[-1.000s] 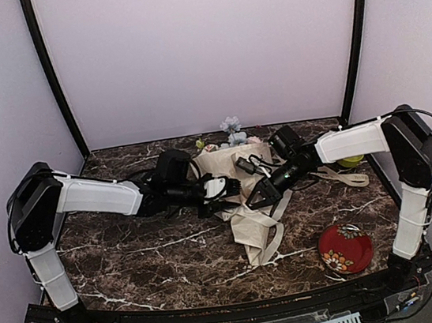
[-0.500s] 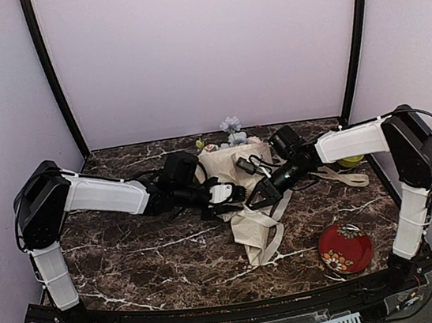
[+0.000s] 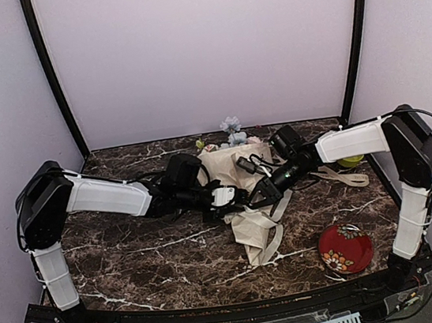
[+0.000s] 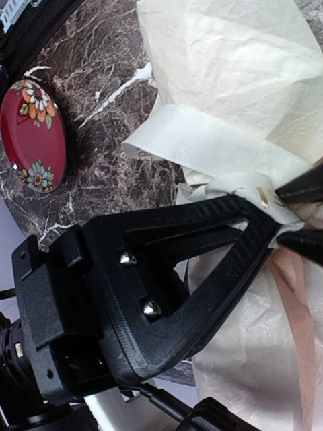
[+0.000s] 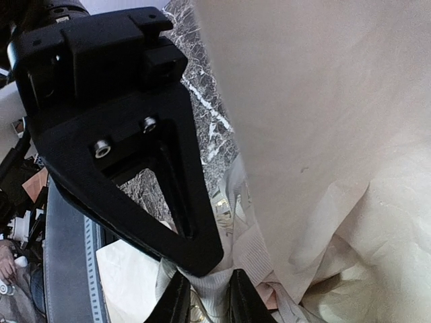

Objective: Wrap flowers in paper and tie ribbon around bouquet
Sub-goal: Cross the half-tied ribbon over the folded bouquet.

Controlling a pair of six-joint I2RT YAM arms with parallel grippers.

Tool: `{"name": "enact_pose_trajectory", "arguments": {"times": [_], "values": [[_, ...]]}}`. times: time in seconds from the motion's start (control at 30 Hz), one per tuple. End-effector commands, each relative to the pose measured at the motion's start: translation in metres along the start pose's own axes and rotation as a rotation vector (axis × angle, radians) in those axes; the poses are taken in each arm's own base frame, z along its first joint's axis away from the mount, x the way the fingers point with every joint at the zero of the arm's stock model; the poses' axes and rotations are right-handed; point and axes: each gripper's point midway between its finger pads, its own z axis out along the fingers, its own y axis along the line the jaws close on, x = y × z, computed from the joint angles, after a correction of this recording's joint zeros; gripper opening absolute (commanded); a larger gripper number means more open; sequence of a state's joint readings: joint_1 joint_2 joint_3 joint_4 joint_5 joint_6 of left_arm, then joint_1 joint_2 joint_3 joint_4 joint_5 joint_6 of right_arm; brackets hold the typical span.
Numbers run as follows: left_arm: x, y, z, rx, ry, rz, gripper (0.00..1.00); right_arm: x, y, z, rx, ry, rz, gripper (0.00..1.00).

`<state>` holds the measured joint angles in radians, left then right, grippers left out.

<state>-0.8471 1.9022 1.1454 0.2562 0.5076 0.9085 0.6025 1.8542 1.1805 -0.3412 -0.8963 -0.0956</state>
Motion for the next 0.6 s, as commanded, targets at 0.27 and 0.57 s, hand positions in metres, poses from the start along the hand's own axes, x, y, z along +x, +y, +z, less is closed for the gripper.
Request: {"name": "enact_pose_trajectory", "arguments": {"times": [0.27, 0.57], "values": [[-0.022, 0.024, -0.014, -0.1, -0.013, 0.025, 0.0, -0.003, 0.007, -0.007, -0.001, -0.007, -0.032, 0.2], [-0.043, 0.03, -0.032, -0.126, -0.064, 0.017, 0.0, -0.002, -0.003, -0.015, 0.026, -0.012, -0.01, 0.2]]}}
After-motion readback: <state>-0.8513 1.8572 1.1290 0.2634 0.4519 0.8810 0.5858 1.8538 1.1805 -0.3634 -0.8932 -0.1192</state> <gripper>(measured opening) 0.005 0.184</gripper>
